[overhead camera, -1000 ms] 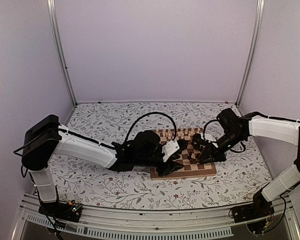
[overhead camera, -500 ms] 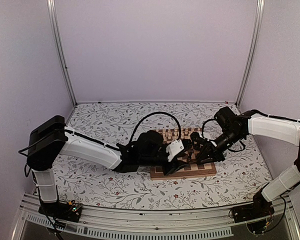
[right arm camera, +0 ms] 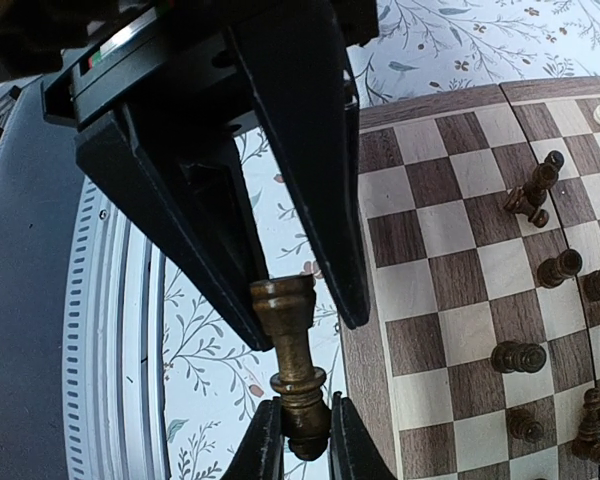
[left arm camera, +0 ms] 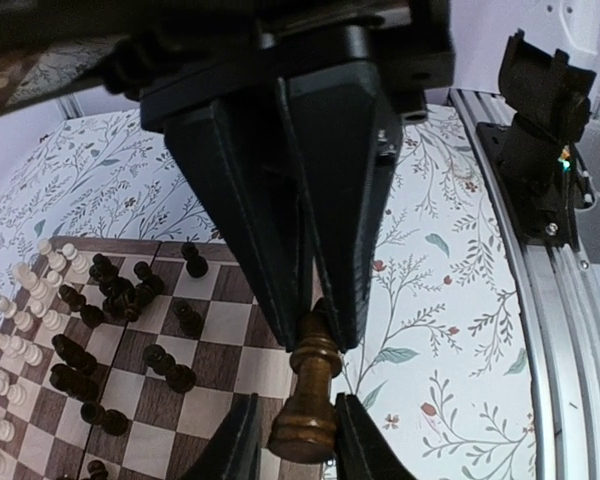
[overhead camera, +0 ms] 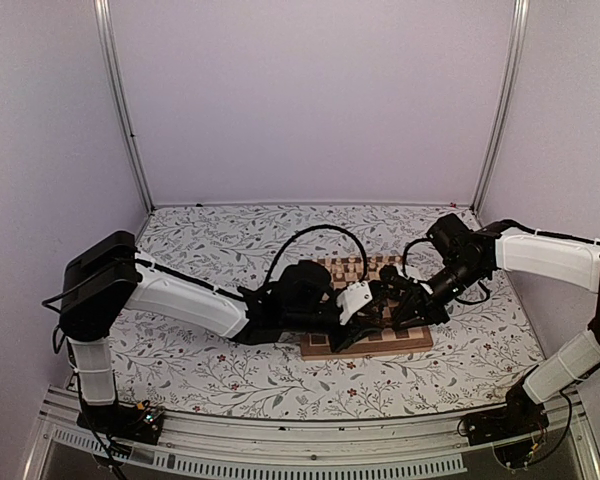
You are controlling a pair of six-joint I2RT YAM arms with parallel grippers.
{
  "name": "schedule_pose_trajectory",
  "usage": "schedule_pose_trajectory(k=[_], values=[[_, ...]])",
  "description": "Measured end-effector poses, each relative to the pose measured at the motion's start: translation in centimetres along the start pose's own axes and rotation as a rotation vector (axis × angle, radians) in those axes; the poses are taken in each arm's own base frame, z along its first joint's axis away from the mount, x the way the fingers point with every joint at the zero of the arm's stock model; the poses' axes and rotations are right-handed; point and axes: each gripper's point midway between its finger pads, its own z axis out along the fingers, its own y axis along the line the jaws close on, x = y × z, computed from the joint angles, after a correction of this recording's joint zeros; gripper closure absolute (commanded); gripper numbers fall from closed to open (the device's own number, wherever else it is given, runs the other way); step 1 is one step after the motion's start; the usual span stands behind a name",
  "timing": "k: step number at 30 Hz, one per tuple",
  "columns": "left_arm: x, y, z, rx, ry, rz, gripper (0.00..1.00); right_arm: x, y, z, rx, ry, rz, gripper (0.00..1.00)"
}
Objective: Set up the chess pieces on the board
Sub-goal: Place the chess piece on the chessboard.
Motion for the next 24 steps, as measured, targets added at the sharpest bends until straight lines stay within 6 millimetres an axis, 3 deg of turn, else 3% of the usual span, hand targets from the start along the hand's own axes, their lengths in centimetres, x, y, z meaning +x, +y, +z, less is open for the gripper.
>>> schedule_pose_trajectory(k=[2,7,11,14,16,20,22,24], values=[[-0.3,-0.3,0.0,0.017,-0.006,-0.001,0.82,0.0,0.0,0.0,0.001,0.0,0.0,0.88],[-0.3,-0.5,0.1,0.03,-0.006,-0.002,0.88,0.1,0.0,0.0,0.0,0.005,0.004,0.86],[-0.2,-0.5,0.1,0.031,-0.007,-0.011,0.89,0.1,0.1,-0.1,-0.002,0.007,0.014,0.62],[-0.5,-0.2,0.1,0.015,-0.018,-0.028,0.88,-0.9,-0.8,-0.9,0.025,-0.029,0.024,0.53],[-0.8,0.2,-0.2,-0.01,-0.034,-0.044,0.88,-2.4,-2.2,-2.6,0.078,-0.094,0.038,0.48],[-2.8,1.2,-1.7,-0.076,-0.105,-0.065,0.88,-6.5,-5.8,-8.7,0.212,-0.309,0.076,0.44],[-4.6,2.0,-2.8,-0.124,-0.17,-0.07,0.87,-8.4,-6.6,-11.2,0.217,-0.417,0.113,0.41],[-6.5,2.8,-3.7,-0.165,-0.238,-0.071,0.87,-9.6,-6.7,-12.2,0.167,-0.496,0.158,0.37]])
